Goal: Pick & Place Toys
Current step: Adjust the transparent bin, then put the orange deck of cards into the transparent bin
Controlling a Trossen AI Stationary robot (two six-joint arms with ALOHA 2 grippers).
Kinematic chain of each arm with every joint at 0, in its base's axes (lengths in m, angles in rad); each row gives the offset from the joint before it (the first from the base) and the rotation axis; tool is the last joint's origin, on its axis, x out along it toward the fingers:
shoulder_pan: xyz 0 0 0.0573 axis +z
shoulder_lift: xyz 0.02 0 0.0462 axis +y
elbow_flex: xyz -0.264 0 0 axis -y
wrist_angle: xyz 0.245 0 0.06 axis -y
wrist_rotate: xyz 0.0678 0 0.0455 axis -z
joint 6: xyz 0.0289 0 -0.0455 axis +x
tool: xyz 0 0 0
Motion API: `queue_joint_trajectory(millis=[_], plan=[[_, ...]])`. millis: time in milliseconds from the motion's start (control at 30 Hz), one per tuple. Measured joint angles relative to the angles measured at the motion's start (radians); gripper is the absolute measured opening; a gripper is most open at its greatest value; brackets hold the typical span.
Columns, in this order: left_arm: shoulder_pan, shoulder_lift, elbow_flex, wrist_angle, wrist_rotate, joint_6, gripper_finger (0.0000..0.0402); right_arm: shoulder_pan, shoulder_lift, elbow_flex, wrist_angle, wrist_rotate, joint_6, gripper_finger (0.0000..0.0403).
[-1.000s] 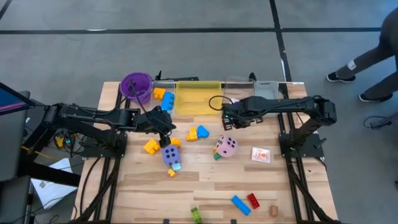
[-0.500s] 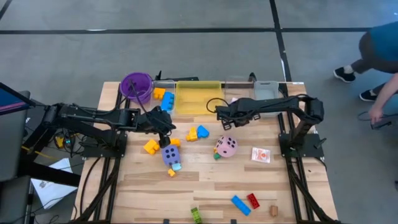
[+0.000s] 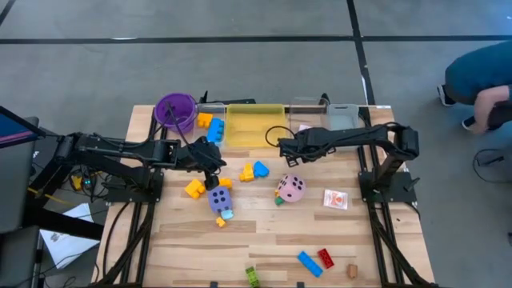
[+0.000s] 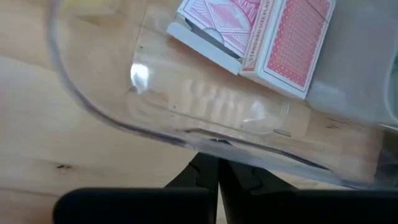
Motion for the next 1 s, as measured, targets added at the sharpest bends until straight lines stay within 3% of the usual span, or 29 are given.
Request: queue_joint_trajectory(millis=[300,633,833,1000], plan=[[0.0,0.0,0.0,0.0,0.0,0.0,0.0,0.134,-0.108,0.0,-0.007,-0.053,0.054,0.0001],[0.0,0.0,0.0,0.001,0.0,-0.008,0.0,0.457,-0.343,0.001,-0.042,0.024,0.175,0.0001],[0.0,0.0,0.0,0.012,0.0,-0.007,0.0,0.641,-0.35,0.001,-0.077,-0.001,0.101,0.0009],[0.0,0.0,0.0,0.036,0.0,-0.005,0.0,0.717,-0.31,-0.002,-0.134,-0.071,0.007,0.0046]])
